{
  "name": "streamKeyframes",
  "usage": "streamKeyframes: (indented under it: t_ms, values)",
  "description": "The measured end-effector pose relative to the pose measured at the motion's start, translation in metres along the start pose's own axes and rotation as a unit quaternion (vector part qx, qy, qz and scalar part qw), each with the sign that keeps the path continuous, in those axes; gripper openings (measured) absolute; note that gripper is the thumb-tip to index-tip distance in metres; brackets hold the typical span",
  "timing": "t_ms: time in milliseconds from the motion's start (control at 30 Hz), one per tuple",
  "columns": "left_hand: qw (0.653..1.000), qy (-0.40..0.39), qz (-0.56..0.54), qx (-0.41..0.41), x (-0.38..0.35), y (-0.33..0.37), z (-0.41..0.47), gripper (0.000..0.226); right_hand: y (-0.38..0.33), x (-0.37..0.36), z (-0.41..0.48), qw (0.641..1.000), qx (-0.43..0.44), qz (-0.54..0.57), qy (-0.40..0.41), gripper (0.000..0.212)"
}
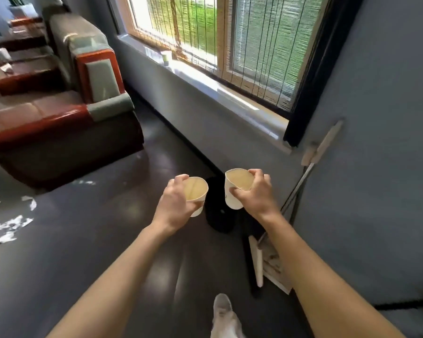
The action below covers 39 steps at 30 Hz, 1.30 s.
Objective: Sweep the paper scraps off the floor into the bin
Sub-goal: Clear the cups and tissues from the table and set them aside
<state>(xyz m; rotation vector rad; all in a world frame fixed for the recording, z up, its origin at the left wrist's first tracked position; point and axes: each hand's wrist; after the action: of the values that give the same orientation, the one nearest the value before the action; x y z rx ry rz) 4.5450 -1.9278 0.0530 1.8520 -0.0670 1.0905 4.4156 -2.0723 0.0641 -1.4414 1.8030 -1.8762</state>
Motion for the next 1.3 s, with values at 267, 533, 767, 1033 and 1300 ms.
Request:
streamKeyframes:
  t_ms: [267, 533, 767, 1033, 1300]
  values:
    - [0.996, -0.092, 0.018, 0.000, 0.010, -0.026, 0.210, 0.074, 0.002, -0.012, 0.191, 0.997, -0.075, -0.002, 0.022, 0.063]
    - [0.966, -0.238, 0.088, -0.040, -0.050, -0.107, 0.381, 0.071, 0.079, -0.084, 0.324, 0.969, -0.214, 0.061, 0.113, 0.070]
    - [0.922, -0.363, 0.128, -0.033, -0.148, -0.191, 0.445, 0.076, 0.183, -0.161, 0.374, 0.933, -0.336, 0.076, 0.106, 0.062]
    - [0.890, -0.423, 0.167, -0.018, -0.260, -0.271, 0.498, 0.096, 0.300, -0.228, 0.403, 0.916, -0.383, 0.095, 0.069, 0.085]
    - [0.893, -0.393, 0.205, -0.080, -0.201, -0.210, 0.506, 0.093, 0.241, -0.181, 0.404, 0.929, -0.358, 0.084, 0.047, 0.084]
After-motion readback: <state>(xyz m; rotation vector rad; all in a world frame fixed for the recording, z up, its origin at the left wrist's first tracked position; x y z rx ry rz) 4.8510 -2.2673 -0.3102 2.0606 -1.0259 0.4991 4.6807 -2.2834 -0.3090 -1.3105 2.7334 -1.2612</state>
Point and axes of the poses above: each hand's wrist, its own z-axis towards the middle knuckle, its own x-axis out of the back of the hand, y = z × x, and after that the axes turned 11 degrees about -y, right-handed
